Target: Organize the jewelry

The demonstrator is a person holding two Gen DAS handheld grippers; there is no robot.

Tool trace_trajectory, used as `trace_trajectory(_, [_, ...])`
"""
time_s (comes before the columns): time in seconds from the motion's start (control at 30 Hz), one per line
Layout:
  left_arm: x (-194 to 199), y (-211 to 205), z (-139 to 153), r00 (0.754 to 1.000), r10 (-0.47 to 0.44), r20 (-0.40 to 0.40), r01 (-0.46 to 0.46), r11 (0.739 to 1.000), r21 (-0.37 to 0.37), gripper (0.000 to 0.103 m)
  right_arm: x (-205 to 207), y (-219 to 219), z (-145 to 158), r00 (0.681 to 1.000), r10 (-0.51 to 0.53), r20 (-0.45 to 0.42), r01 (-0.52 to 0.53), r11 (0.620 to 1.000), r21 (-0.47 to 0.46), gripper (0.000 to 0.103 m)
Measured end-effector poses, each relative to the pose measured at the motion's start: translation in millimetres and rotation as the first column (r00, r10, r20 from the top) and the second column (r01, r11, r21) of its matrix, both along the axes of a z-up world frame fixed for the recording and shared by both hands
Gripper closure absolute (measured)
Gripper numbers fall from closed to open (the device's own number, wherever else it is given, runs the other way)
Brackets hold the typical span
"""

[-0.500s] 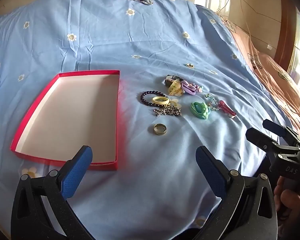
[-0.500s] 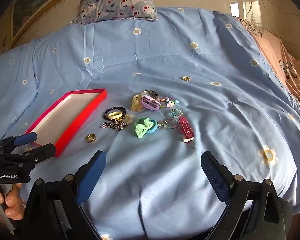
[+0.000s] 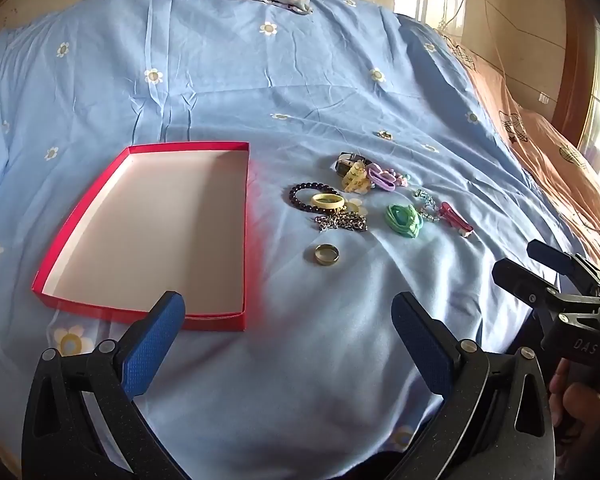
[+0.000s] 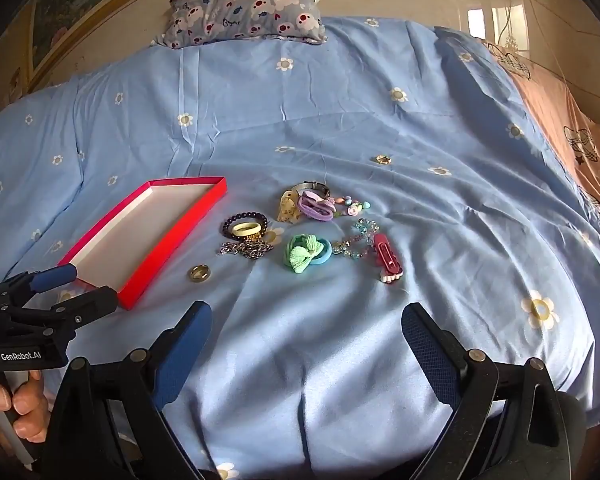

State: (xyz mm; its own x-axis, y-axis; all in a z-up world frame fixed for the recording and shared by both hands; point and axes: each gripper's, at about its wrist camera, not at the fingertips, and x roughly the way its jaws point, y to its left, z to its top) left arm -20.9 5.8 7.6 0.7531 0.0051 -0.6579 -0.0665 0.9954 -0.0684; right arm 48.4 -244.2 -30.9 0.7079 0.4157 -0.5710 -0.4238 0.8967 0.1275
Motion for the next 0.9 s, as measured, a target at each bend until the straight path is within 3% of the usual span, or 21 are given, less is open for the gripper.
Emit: trace_trajectory(0.9, [2.1, 3.5, 8.1, 1.000, 0.016, 0.012, -0.016, 1.000, 0.013, 0.000, -0.3, 4.2, 4.4, 1.000, 0.007, 0.009, -0.007, 1.000, 0.011, 0.006])
